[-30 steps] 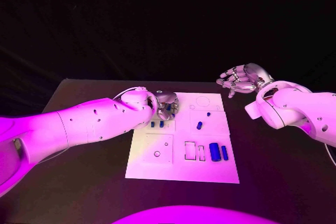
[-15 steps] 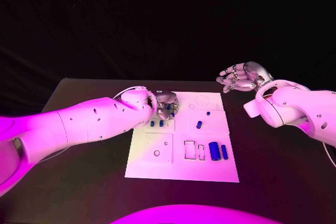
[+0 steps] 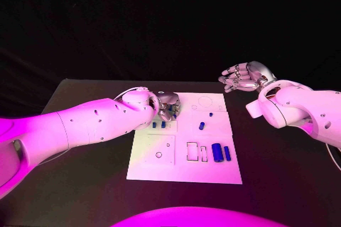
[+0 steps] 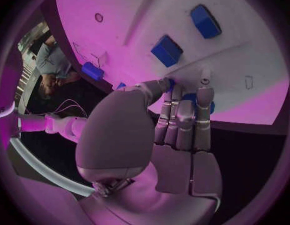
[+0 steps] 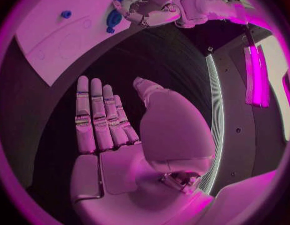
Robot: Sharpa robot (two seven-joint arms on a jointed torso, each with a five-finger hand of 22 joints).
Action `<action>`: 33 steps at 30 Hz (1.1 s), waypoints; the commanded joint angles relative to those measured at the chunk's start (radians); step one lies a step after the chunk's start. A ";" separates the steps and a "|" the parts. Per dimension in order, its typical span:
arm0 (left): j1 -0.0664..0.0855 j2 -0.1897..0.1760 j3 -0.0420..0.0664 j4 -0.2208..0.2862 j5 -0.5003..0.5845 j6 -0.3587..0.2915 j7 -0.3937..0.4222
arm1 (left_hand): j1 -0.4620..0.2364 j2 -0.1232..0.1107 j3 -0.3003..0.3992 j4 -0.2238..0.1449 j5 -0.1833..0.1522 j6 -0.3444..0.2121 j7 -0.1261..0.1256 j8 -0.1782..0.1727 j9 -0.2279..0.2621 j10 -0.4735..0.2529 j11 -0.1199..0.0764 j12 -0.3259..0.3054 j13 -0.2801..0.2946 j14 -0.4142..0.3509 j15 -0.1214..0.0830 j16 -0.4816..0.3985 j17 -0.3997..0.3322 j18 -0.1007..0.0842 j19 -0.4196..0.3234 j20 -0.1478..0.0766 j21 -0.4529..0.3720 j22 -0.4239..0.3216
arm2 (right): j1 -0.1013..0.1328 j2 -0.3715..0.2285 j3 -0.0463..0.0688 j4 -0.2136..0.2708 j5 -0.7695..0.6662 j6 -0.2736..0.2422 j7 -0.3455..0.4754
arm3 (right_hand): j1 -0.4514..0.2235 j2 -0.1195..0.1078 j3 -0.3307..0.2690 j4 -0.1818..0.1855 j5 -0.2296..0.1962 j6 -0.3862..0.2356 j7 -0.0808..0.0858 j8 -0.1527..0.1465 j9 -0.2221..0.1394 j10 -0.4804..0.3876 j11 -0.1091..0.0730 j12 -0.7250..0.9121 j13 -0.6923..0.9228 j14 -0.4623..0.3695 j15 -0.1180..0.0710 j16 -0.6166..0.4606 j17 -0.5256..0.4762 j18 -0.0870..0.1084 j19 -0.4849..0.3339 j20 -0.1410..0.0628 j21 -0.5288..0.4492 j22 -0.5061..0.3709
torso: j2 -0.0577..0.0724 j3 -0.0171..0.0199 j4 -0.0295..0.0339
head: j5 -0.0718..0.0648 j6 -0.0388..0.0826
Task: Assemble the parts on the task board
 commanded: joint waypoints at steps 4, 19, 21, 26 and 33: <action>-0.001 -0.003 0.000 0.004 0.011 -0.030 0.018 | 0.004 0.010 0.002 -0.014 -0.005 0.009 0.003 -0.009 -0.002 0.012 0.001 -0.011 -0.004 0.010 -0.002 0.005 0.003 -0.016 0.014 -0.002 0.015 0.013 | 0.000 0.001 0.000 0.000 0.009 0.008 0.025 | -0.012 0.001 0.005 0.000 0.004 -0.007 0.047 0.006 -0.002 0.001 0.006 -0.007 -0.004 -0.001 0.007 -0.006 -0.003 0.006 -0.003 0.004 -0.003 -0.006 | 0.000 -0.0004 -0.0004 | 0.000 0.001; -0.002 -0.081 0.028 0.074 0.089 -0.057 0.037 | -0.008 0.008 0.001 -0.020 -0.005 0.015 0.008 -0.019 -0.005 0.020 0.005 -0.026 -0.010 0.015 0.001 0.007 0.003 -0.019 0.022 0.000 0.024 0.024 | 0.000 -0.003 -0.002 -0.008 0.025 0.020 0.047 | -0.014 0.004 0.014 -0.010 0.007 -0.006 0.047 0.008 -0.008 -0.003 0.009 -0.019 -0.038 -0.007 0.014 -0.052 -0.032 0.006 -0.021 0.012 -0.004 -0.057 | -0.003 0.0009 0.0012 | -0.002 0.010; -0.002 -0.097 0.038 0.090 0.109 -0.057 0.038 | -0.009 0.008 0.001 -0.020 -0.006 0.015 0.008 -0.020 -0.005 0.021 0.006 -0.027 -0.010 0.017 0.001 0.008 0.006 -0.020 0.025 0.001 0.026 0.028 | 0.000 -0.004 -0.002 -0.009 0.026 0.020 0.047 | -0.014 0.004 0.014 -0.010 0.007 -0.006 0.047 0.008 -0.008 -0.003 0.009 -0.020 -0.040 -0.007 0.014 -0.054 -0.033 0.006 -0.021 0.012 -0.003 -0.059 | -0.002 0.0011 0.0008 | -0.002 0.010; -0.002 -0.137 0.055 0.125 0.147 -0.056 0.036 | -0.010 0.007 0.001 -0.021 -0.005 0.016 0.008 -0.021 -0.006 0.021 0.006 -0.029 -0.011 0.015 0.001 0.007 0.002 -0.020 0.025 0.001 0.026 0.028 | 0.000 -0.006 -0.002 -0.011 0.026 0.020 0.046 | -0.014 0.004 0.014 -0.011 0.007 -0.007 0.047 0.008 -0.008 -0.003 0.009 -0.021 -0.041 -0.007 0.015 -0.055 -0.034 0.006 -0.021 0.012 -0.003 -0.061 | -0.002 0.0010 0.0008 | -0.002 0.013; -0.002 -0.175 0.067 0.136 0.169 -0.045 0.029 | -0.010 0.007 0.001 -0.021 -0.005 0.016 0.008 -0.021 -0.006 0.022 0.006 -0.030 -0.011 0.015 0.002 0.007 0.002 -0.020 0.025 0.001 0.027 0.028 | -0.001 -0.006 -0.004 -0.014 0.026 0.020 0.045 | -0.014 0.003 0.014 -0.011 0.007 -0.007 0.048 0.008 -0.009 -0.003 0.009 -0.021 -0.042 -0.006 0.015 -0.056 -0.035 0.006 -0.021 0.012 -0.003 -0.062 | -0.002 0.0009 0.0031 | 0.000 0.015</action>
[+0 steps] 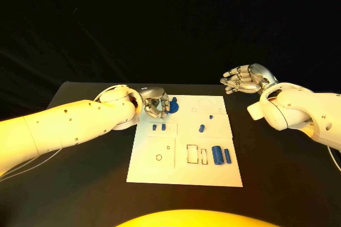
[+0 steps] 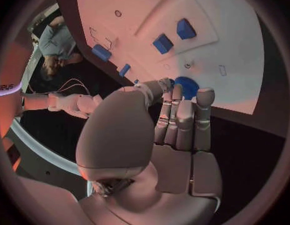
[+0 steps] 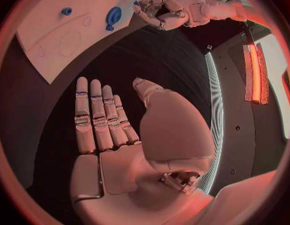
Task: Assemble the parts on the task board
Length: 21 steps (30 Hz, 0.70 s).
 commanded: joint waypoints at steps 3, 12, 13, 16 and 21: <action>0.000 -0.010 0.003 -0.005 0.045 0.008 0.007 | -0.011 -0.003 -0.001 -0.004 -0.005 0.010 0.002 -0.008 -0.002 0.009 0.000 -0.009 -0.002 0.003 -0.001 0.002 -0.004 -0.019 0.001 0.002 0.001 -0.002 | -0.002 0.001 -0.001 -0.002 0.000 0.016 0.016 | -0.009 -0.003 0.004 -0.001 0.003 -0.007 0.048 0.004 -0.001 0.001 0.006 -0.006 -0.002 0.003 0.006 -0.006 -0.002 0.006 -0.007 -0.002 -0.003 -0.002 | 0.001 -0.0003 0.0002 | 0.005 0.001; -0.004 -0.005 0.001 -0.027 0.035 0.012 0.009 | -0.011 -0.004 -0.001 -0.004 -0.005 0.010 0.002 -0.009 -0.002 0.009 0.000 -0.010 -0.003 0.003 -0.001 0.002 -0.005 -0.018 0.000 0.002 0.001 -0.003 | -0.006 0.002 -0.001 -0.002 0.000 0.016 0.017 | -0.009 -0.002 0.005 -0.002 0.004 -0.006 0.049 0.003 -0.002 0.001 0.007 -0.008 -0.004 0.003 0.006 -0.009 -0.004 0.006 -0.007 -0.001 -0.003 -0.005 | 0.001 -0.0010 -0.0006 | 0.009 0.001; -0.004 -0.004 0.001 -0.029 0.032 0.012 0.009 | -0.011 -0.004 -0.001 -0.004 -0.005 0.010 0.002 -0.009 -0.002 0.009 0.000 -0.010 -0.003 0.003 -0.001 0.002 -0.005 -0.018 0.000 0.002 0.001 -0.003 | -0.006 0.002 -0.001 -0.002 0.000 0.016 0.017 | -0.009 -0.002 0.005 -0.002 0.004 -0.006 0.049 0.003 -0.002 0.001 0.007 -0.008 -0.004 0.003 0.006 -0.009 -0.004 0.006 -0.007 -0.001 -0.003 -0.005 | 0.001 -0.0011 -0.0005 | 0.010 0.001; -0.006 0.000 -0.002 -0.037 0.025 0.013 0.007 | -0.011 -0.004 -0.001 -0.004 -0.005 0.010 0.002 -0.009 -0.002 0.009 0.000 -0.010 -0.003 0.003 -0.001 0.002 -0.005 -0.018 0.000 0.002 0.001 -0.003 | -0.006 0.002 -0.001 -0.002 0.001 0.015 0.017 | -0.010 -0.002 0.005 -0.002 0.004 -0.006 0.049 0.003 -0.002 0.001 0.007 -0.008 -0.005 0.003 0.007 -0.009 -0.004 0.006 -0.008 -0.001 -0.003 -0.006 | 0.001 -0.0015 -0.0002 | 0.011 0.001; -0.011 0.006 -0.007 -0.055 0.013 0.019 0.004 | -0.012 -0.004 -0.001 -0.005 -0.005 0.010 0.002 -0.010 -0.003 0.009 0.001 -0.012 -0.003 0.004 -0.001 0.002 -0.004 -0.018 -0.001 0.002 0.000 -0.003 | -0.007 0.003 -0.001 -0.002 0.001 0.014 0.017 | -0.010 -0.002 0.005 -0.002 0.004 -0.006 0.050 0.003 -0.002 0.001 0.007 -0.008 -0.005 0.003 0.007 -0.010 -0.005 0.006 -0.008 -0.001 -0.003 -0.007 | 0.001 -0.0014 -0.0010 | 0.014 0.001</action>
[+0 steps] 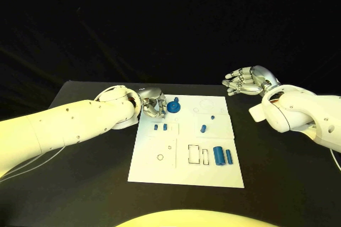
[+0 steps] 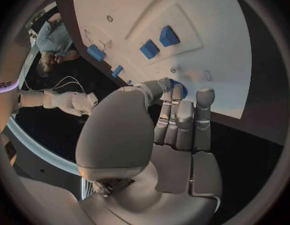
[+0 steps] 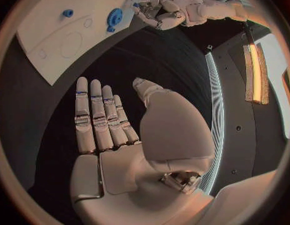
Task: Assemble the parts on the task board
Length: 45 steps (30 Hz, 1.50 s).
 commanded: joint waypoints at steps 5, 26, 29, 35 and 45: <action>-0.010 0.005 -0.003 -0.014 -0.014 0.024 0.003 | -0.008 0.000 -0.001 -0.005 -0.005 0.007 -0.001 -0.005 -0.001 0.010 0.001 -0.007 -0.001 0.004 -0.001 0.002 0.001 -0.018 0.000 0.002 0.001 0.000 | -0.001 0.001 0.000 0.001 -0.002 0.011 0.016 | -0.010 -0.002 0.005 -0.002 0.004 -0.006 0.050 0.003 -0.001 0.001 0.008 -0.005 -0.002 0.004 0.007 -0.007 -0.002 0.006 -0.008 -0.001 -0.003 -0.002 | 0.001 -0.0004 -0.0013 | 0.003 -0.001; -0.025 0.008 -0.004 -0.012 0.000 0.043 0.011 | -0.010 0.000 -0.001 -0.006 -0.005 0.009 -0.001 -0.007 -0.001 0.013 0.000 -0.009 -0.001 0.006 0.000 0.003 0.004 -0.019 0.000 0.003 0.002 0.001 | -0.003 0.001 0.000 0.000 0.004 0.013 0.015 | -0.012 -0.001 0.005 -0.002 0.005 -0.006 0.051 0.002 -0.003 0.000 0.009 -0.007 -0.007 0.004 0.008 -0.012 -0.007 0.006 -0.009 0.000 -0.003 -0.009 | 0.001 0.0001 -0.0016 | 0.003 -0.005; -0.025 0.007 -0.004 -0.011 0.000 0.045 0.010 | -0.010 0.001 -0.001 -0.007 -0.005 0.013 -0.002 -0.007 -0.001 0.018 0.000 -0.009 -0.001 0.007 -0.001 0.004 0.004 -0.020 0.003 0.004 0.004 0.005 | -0.003 0.001 0.000 -0.001 0.004 0.013 0.014 | -0.012 -0.001 0.005 -0.002 0.005 -0.006 0.051 0.002 -0.003 0.000 0.009 -0.008 -0.007 0.004 0.008 -0.013 -0.007 0.006 -0.009 0.000 -0.003 -0.009 | 0.001 0.0001 -0.0014 | 0.003 -0.005; -0.025 0.007 -0.004 -0.011 0.002 0.045 0.011 | -0.011 0.003 -0.002 -0.012 -0.005 0.024 -0.004 -0.007 0.000 0.030 -0.004 -0.007 0.002 0.013 -0.003 0.007 0.011 -0.020 0.005 0.003 0.007 0.009 | -0.003 0.002 0.000 -0.001 0.004 0.013 0.014 | -0.013 -0.001 0.005 -0.002 0.005 -0.006 0.052 0.002 -0.003 0.000 0.010 -0.009 -0.009 0.004 0.009 -0.015 -0.009 0.006 -0.010 0.001 -0.003 -0.012 | 0.001 0.0006 -0.0009 | 0.003 -0.006; -0.025 0.006 -0.004 -0.010 0.004 0.024 0.017 | -0.009 0.008 -0.003 -0.020 -0.005 0.038 -0.008 -0.006 0.002 0.044 -0.009 -0.003 0.008 0.023 -0.007 0.014 0.024 -0.021 0.011 0.001 0.012 0.017 | -0.005 0.003 0.000 -0.003 0.004 0.013 0.013 | -0.013 -0.001 0.006 -0.003 0.005 -0.007 0.053 0.001 -0.004 -0.001 0.010 -0.010 -0.011 0.004 0.009 -0.017 -0.011 0.006 -0.010 0.001 -0.003 -0.015 | 0.001 0.0003 -0.0019 | 0.003 -0.007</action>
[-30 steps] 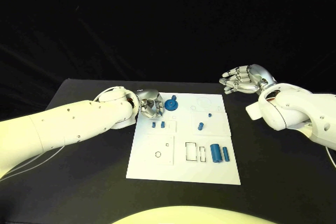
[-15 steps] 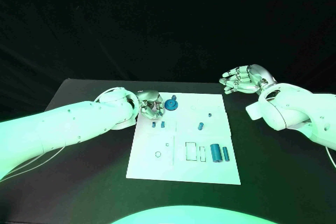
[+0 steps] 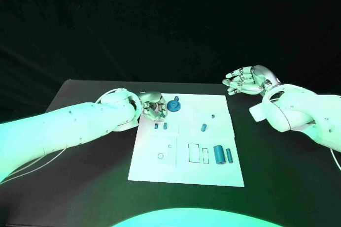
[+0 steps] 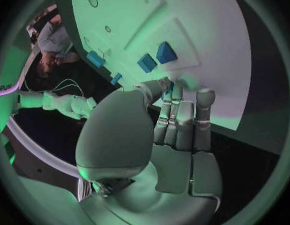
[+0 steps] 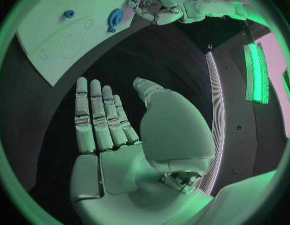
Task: Assemble the parts on the task board
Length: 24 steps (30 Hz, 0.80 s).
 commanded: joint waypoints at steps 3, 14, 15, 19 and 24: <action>-0.002 0.001 -0.001 0.004 0.008 0.000 0.016 | -0.005 0.004 0.000 -0.007 -0.004 0.010 -0.001 0.003 0.003 0.009 0.002 0.001 0.003 0.010 0.000 0.006 0.005 -0.012 0.010 -0.003 0.005 0.003 | -0.001 0.001 0.000 0.000 -0.001 0.012 0.012 | -0.010 0.003 0.006 -0.003 0.005 -0.007 0.053 0.001 -0.001 0.003 0.007 -0.007 -0.002 0.001 0.006 -0.005 -0.002 0.006 -0.007 -0.002 -0.003 -0.003 | 0.000 0.0001 -0.0001 | 0.000 0.000; -0.002 0.007 -0.004 0.000 0.007 0.022 0.008 | -0.019 -0.002 -0.008 -0.005 -0.006 0.009 -0.001 -0.004 0.002 0.006 0.003 -0.006 0.004 0.015 0.000 0.010 0.008 -0.011 0.005 -0.004 0.002 -0.002 | -0.002 0.001 0.000 0.000 -0.001 0.015 0.011 | -0.012 0.002 0.005 -0.003 0.005 -0.008 0.055 0.000 -0.003 0.001 0.008 -0.009 -0.006 0.000 0.008 -0.010 -0.006 0.006 -0.009 -0.001 -0.003 -0.009 | 0.000 0.0008 0.0001 | -0.002 -0.001; -0.002 0.007 -0.004 -0.001 0.006 0.024 0.007 | -0.019 -0.002 -0.008 -0.005 -0.006 0.009 -0.001 -0.004 0.002 0.006 0.003 -0.006 0.004 0.015 0.000 0.010 0.008 -0.011 0.005 -0.004 0.002 -0.002 | -0.002 0.002 0.000 0.000 -0.001 0.015 0.011 | -0.012 0.002 0.005 -0.003 0.005 -0.008 0.055 0.000 -0.003 0.001 0.008 -0.009 -0.006 0.000 0.008 -0.010 -0.006 0.006 -0.009 -0.001 -0.003 -0.009 | 0.001 0.0010 0.0000 | -0.001 -0.002; -0.002 0.008 -0.005 -0.004 0.005 0.027 0.004 | -0.024 -0.005 -0.010 -0.004 -0.005 0.005 0.000 -0.009 0.000 0.004 0.004 -0.010 0.003 0.016 0.001 0.011 0.008 -0.011 0.005 -0.004 0.001 -0.002 | -0.002 0.002 0.000 0.000 -0.001 0.016 0.011 | -0.012 0.002 0.005 -0.003 0.005 -0.009 0.055 -0.001 -0.003 0.001 0.009 -0.010 -0.008 0.000 0.008 -0.012 -0.007 0.006 -0.010 0.000 -0.003 -0.012 | 0.000 0.0011 -0.0011 | -0.002 -0.003; -0.002 0.009 -0.006 -0.005 0.004 0.029 0.001 | -0.027 -0.007 -0.011 -0.003 -0.005 0.003 0.000 -0.012 0.000 0.003 0.004 -0.012 0.003 0.016 0.001 0.011 0.008 -0.012 0.005 -0.003 0.001 -0.002 | -0.002 0.003 0.000 -0.001 -0.001 0.017 0.009 | -0.013 0.002 0.005 -0.003 0.005 -0.010 0.055 -0.001 -0.004 0.000 0.009 -0.011 -0.009 0.000 0.008 -0.013 -0.008 0.006 -0.011 0.000 -0.003 -0.013 | 0.000 0.0008 0.0001 | -0.003 -0.005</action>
